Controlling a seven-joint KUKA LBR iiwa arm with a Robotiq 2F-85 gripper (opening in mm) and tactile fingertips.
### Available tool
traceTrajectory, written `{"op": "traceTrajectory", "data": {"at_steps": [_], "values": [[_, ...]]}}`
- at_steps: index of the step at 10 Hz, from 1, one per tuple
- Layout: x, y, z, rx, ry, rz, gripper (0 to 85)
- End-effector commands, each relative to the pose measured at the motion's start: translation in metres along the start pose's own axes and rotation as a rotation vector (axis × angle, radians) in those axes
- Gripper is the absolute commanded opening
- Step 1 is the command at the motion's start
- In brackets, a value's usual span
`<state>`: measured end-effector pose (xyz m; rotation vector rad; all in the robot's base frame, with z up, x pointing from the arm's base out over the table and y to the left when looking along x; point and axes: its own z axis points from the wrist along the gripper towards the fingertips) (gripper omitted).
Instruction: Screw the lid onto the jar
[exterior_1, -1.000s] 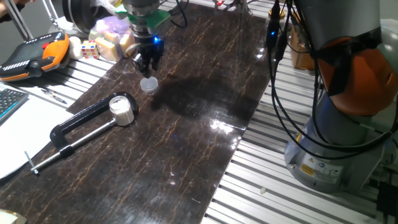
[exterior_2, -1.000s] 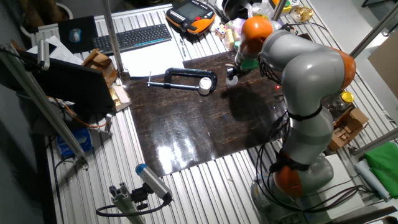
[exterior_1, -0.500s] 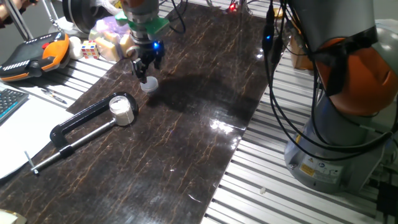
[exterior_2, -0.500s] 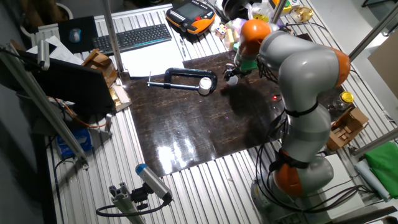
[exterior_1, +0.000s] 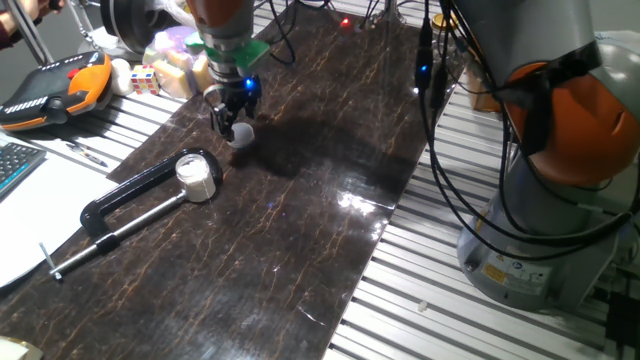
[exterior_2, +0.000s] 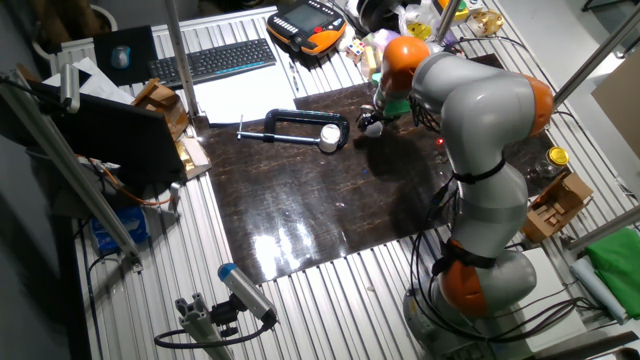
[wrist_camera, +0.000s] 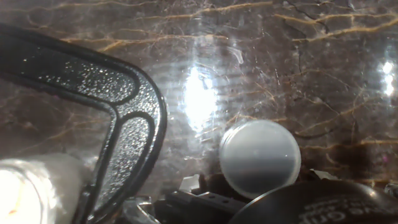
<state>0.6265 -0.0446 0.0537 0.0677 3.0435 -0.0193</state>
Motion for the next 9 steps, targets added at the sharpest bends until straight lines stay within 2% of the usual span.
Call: {"op": "traceTrajectory", "data": {"at_steps": [1,4,9], "values": [[-0.001,-0.001,0.002,0.006,0.0,-0.008,85.0],[-0.003,-0.008,0.015,-0.006,-0.004,-0.013,85.0],[-0.007,-0.007,0.027,-0.024,-0.001,-0.002,85.0]]}}
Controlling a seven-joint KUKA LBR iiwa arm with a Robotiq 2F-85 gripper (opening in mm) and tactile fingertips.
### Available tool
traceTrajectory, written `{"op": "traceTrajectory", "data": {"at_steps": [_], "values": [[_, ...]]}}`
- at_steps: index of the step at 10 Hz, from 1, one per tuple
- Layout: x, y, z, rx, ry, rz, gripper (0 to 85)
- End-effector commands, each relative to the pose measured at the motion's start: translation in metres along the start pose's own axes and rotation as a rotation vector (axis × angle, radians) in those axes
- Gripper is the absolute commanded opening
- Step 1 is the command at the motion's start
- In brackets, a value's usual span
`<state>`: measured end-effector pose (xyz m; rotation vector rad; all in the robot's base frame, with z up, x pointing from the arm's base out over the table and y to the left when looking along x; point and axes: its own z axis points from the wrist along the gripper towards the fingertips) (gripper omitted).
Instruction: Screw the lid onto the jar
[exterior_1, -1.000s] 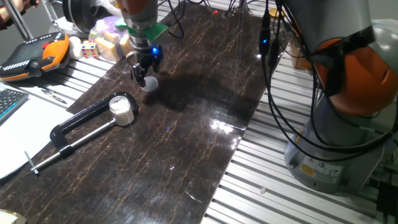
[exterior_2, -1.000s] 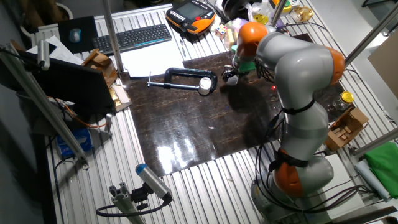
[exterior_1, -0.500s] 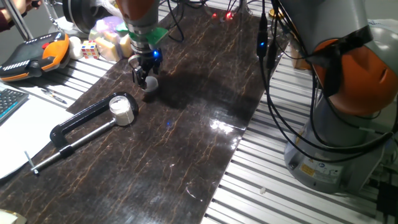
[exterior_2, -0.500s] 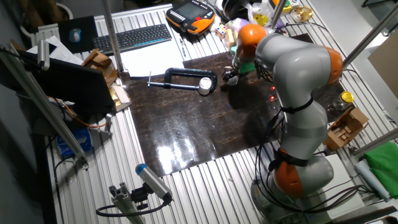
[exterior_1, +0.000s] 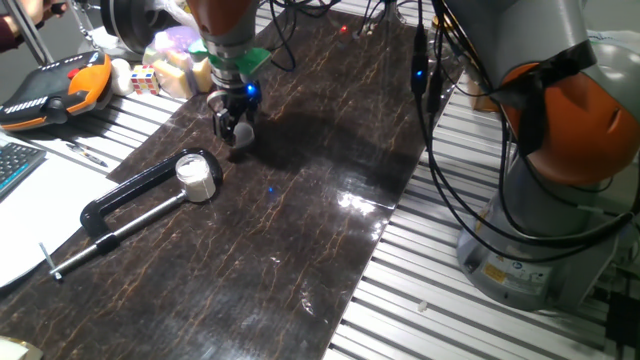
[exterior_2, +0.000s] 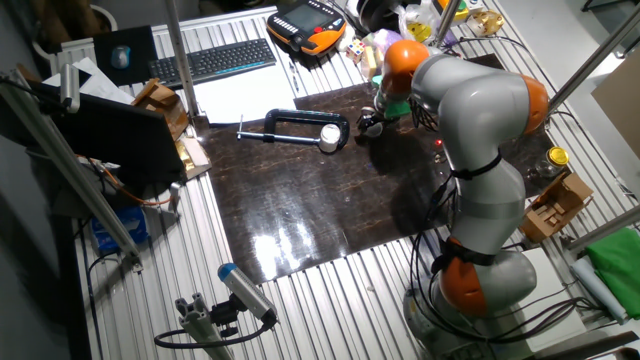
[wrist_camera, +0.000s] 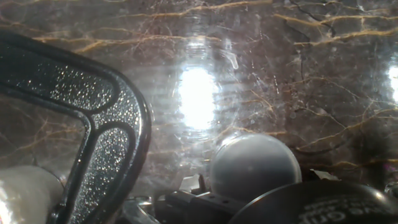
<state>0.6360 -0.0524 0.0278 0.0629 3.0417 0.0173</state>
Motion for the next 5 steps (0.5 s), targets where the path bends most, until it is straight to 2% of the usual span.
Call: {"op": "traceTrajectory", "data": {"at_steps": [1,5], "values": [[-0.0007,-0.0003,0.001,0.0,-0.001,-0.002,85.0],[-0.0051,-0.0023,0.006,0.0,-0.004,-0.008,85.0]]}}
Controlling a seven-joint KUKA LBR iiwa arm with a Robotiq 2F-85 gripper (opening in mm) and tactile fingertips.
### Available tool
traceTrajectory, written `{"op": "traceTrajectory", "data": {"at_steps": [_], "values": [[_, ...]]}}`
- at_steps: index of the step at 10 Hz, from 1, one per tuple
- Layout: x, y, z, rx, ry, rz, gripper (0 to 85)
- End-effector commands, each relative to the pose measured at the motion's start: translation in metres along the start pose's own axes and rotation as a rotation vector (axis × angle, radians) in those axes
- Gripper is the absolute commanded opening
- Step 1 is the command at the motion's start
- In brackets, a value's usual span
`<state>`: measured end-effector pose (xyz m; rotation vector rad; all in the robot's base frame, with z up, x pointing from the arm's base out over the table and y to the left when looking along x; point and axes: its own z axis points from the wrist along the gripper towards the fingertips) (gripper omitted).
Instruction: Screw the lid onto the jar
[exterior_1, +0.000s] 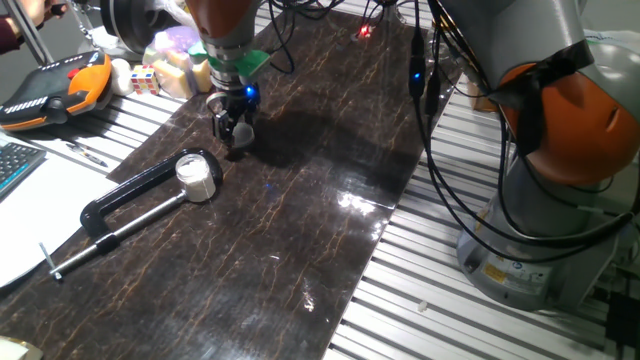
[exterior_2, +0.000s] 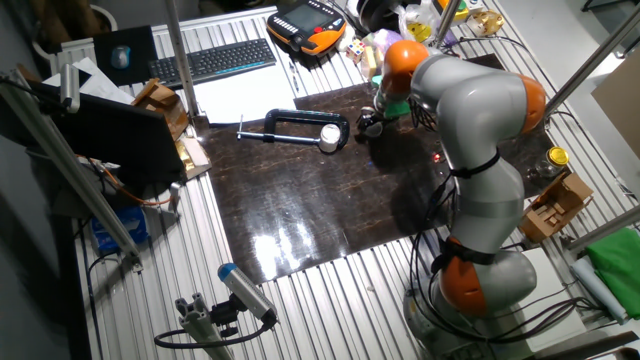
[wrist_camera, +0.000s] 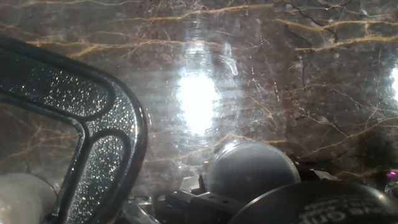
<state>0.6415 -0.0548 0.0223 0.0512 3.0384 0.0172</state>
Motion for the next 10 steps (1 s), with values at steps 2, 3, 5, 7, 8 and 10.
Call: {"op": "traceTrajectory", "data": {"at_steps": [2,3,5,7,8,10], "values": [[-0.0004,0.0,0.0013,0.0,0.0,0.005,85.0],[-0.0006,0.0001,0.0025,0.0,-0.003,0.008,85.0],[-0.0009,0.0003,0.0064,0.0,-0.006,0.011,85.0],[-0.0008,0.0004,0.0071,0.0,-0.009,0.017,85.0],[-0.0009,0.0005,0.0078,0.0,-0.011,0.015,85.0],[-0.0009,0.001,0.008,-0.002,-0.023,-0.011,71.3]]}}
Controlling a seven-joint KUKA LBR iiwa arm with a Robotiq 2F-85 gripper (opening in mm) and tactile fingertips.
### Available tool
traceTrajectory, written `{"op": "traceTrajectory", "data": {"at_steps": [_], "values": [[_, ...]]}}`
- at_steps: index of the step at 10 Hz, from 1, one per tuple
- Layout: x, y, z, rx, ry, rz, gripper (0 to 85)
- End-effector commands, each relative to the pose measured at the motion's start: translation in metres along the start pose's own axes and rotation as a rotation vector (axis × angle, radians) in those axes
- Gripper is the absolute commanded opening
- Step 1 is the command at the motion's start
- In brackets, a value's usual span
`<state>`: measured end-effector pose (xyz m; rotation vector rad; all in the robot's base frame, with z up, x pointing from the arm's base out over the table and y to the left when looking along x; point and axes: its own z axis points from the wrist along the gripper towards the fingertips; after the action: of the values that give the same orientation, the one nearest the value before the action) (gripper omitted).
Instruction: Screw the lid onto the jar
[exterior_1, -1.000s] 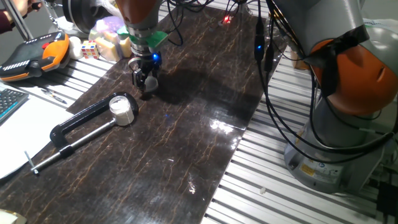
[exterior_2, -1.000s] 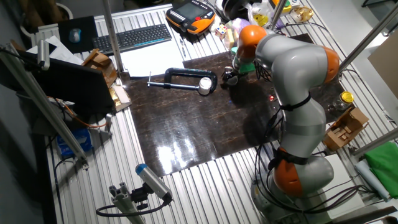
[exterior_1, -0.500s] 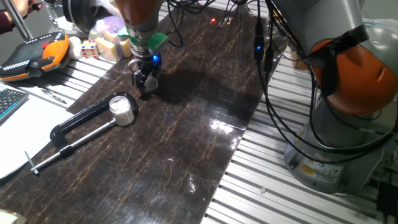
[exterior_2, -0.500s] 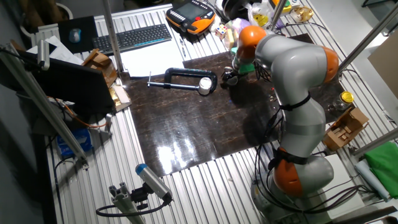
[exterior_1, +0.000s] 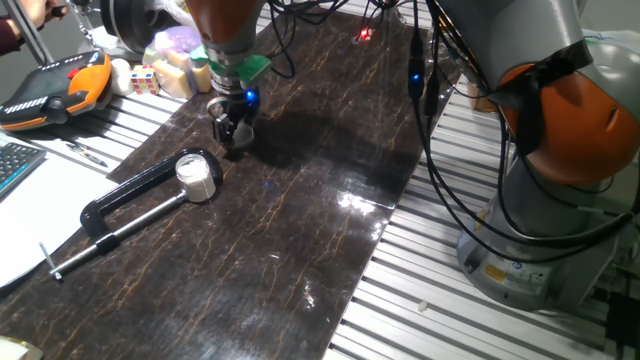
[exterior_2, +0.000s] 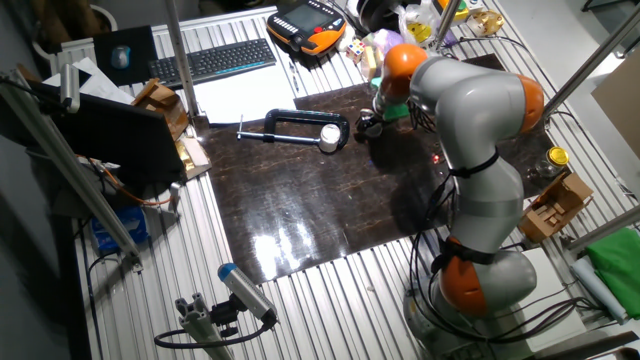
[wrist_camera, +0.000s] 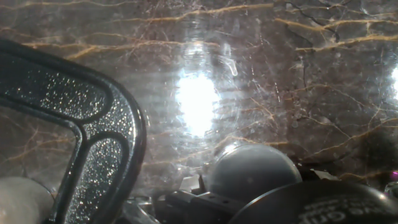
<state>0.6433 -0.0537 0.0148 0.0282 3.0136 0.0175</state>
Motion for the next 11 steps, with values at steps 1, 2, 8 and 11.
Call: {"op": "traceTrajectory", "data": {"at_steps": [1,2,8,11], "values": [[0.0,0.0,-0.001,0.007,-0.001,-0.013,65.0],[-0.002,0.0,-0.005,0.015,0.009,-0.034,61.7],[-0.003,0.006,-0.026,0.019,0.003,-0.016,66.3],[-0.002,0.017,-0.051,0.012,0.003,0.012,67.0]]}}
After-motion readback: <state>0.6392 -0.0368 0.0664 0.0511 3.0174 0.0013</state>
